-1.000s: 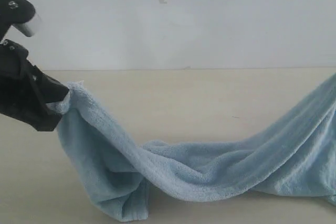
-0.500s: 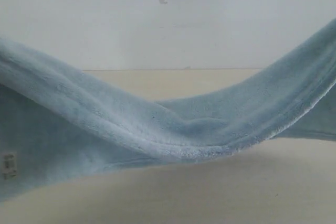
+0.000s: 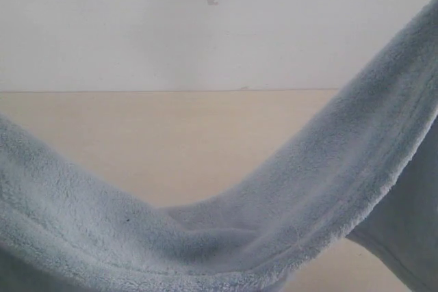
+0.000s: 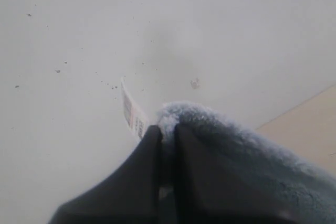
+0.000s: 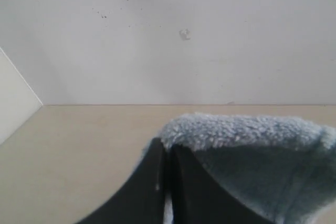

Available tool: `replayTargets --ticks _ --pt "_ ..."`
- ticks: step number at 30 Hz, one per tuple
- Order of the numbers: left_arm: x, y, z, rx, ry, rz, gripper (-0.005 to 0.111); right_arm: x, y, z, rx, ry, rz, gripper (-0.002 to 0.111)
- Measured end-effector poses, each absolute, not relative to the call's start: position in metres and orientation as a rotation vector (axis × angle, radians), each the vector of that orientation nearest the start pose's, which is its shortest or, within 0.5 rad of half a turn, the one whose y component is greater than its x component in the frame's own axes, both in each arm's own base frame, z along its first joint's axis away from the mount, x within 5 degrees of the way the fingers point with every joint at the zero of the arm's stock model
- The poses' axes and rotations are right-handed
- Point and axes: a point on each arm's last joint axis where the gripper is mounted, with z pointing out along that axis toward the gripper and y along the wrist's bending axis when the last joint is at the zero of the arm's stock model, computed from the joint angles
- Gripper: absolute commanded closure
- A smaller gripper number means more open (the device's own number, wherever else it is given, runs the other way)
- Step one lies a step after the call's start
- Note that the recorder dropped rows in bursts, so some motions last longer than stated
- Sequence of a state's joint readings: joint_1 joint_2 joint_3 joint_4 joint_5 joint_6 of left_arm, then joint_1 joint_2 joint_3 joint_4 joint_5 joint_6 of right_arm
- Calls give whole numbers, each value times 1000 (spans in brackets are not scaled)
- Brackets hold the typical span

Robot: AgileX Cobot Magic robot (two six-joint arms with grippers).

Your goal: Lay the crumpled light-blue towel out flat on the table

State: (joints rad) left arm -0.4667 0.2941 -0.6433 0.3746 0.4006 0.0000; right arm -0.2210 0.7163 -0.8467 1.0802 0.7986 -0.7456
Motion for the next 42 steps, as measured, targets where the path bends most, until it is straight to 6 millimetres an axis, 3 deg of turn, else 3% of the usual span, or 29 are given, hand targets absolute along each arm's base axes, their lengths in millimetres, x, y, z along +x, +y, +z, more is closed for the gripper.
replayTargets --ticks 4,8,11,13,16,21,26,30,34,42 --pt "50 -11 374 498 1408 25 103 120 31 400 -168 1763 532 108" --pt "62 -12 371 544 1442 135 103 117 21 399 -116 1774 361 108" --pt "91 -17 354 600 1574 280 103 138 5 389 -9 1839 251 108" --pt "117 -23 331 657 1689 393 103 159 -5 379 55 1895 211 108" --pt "153 -33 301 740 1809 532 103 199 -17 353 126 2019 197 108" --pt "201 -49 261 648 1976 567 103 262 -32 277 229 2322 244 108" --pt "231 -64 228 675 2075 568 103 289 -40 226 302 2468 253 108" --pt "258 -69 211 625 2138 595 103 301 -46 207 370 2459 229 108" --pt "287 -65 200 556 2190 589 103 310 -53 204 436 2371 167 108" --pt "340 -50 183 436 2262 415 103 337 -67 188 500 2290 70 108"
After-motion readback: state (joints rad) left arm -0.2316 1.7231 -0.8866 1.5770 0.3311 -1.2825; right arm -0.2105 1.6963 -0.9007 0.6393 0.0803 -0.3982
